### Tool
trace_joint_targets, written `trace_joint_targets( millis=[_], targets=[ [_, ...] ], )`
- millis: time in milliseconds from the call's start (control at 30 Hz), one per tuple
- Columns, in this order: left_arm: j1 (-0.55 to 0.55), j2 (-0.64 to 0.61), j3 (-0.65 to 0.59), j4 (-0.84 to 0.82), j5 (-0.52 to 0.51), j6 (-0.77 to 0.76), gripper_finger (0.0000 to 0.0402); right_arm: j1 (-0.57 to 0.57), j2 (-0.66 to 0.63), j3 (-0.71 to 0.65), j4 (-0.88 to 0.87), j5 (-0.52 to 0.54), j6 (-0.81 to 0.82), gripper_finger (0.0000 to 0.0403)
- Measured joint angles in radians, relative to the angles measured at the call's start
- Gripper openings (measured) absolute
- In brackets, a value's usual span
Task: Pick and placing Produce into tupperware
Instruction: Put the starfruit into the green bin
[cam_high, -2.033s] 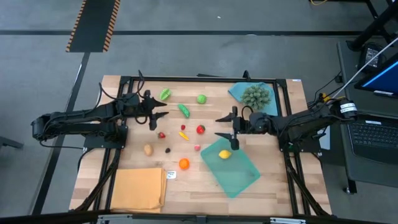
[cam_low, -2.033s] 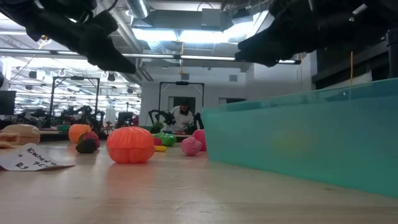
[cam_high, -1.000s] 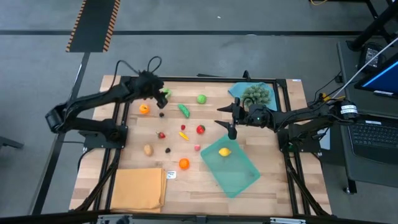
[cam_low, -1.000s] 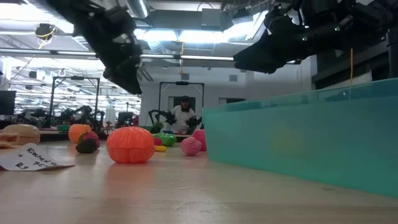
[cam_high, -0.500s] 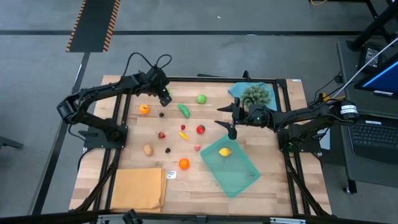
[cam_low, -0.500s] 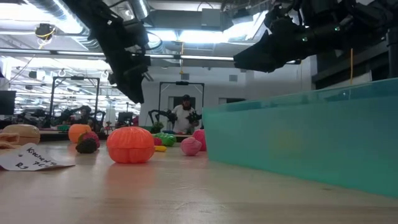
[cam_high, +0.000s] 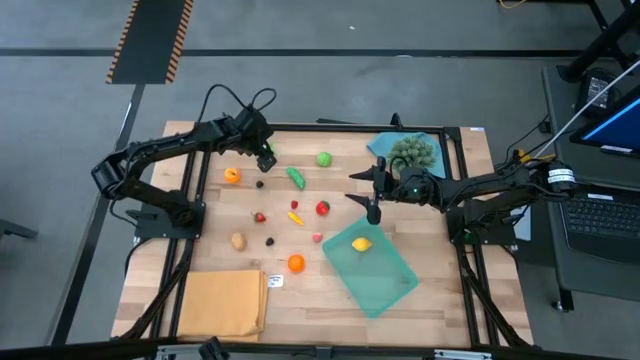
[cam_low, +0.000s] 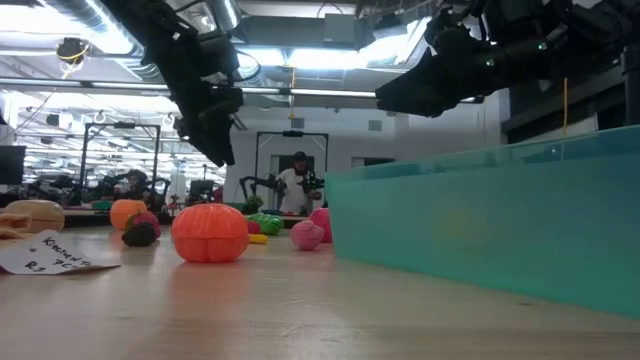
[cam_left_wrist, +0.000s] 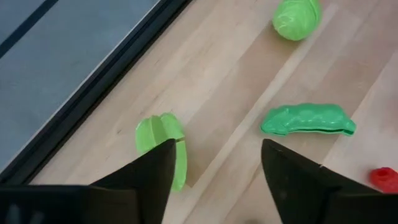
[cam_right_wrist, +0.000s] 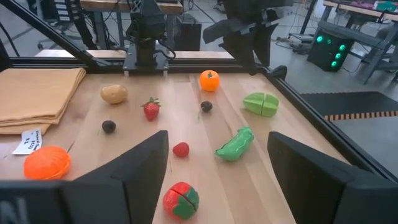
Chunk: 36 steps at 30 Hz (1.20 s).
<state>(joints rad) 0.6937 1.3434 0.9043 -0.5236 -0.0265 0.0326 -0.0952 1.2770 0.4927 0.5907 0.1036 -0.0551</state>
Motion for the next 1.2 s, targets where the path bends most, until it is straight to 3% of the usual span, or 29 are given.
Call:
trace_joint_targets(
  millis=[167,300,833,1200],
  targets=[
    [0.007,0.0,0.0,0.0,-0.014,0.003,0.0287,0.0,0.0,0.0,0.0,0.0,-0.002,0.0276],
    [0.007,-0.001,0.0,-0.007,-0.016,0.002,0.0303,0.0,0.0,0.0,0.0,0.0,-0.003,0.0276],
    [0.01,-0.001,0.0,-0.005,-0.016,-0.023,0.0299,0.0,0.0,0.0,-0.011,0.0,-0.033,0.0276],
    [0.11,-0.001,0.0,-0.005,0.006,0.001,0.0294,0.0,0.0,0.0,-0.011,0.0,-0.036,0.0276]
  ],
)
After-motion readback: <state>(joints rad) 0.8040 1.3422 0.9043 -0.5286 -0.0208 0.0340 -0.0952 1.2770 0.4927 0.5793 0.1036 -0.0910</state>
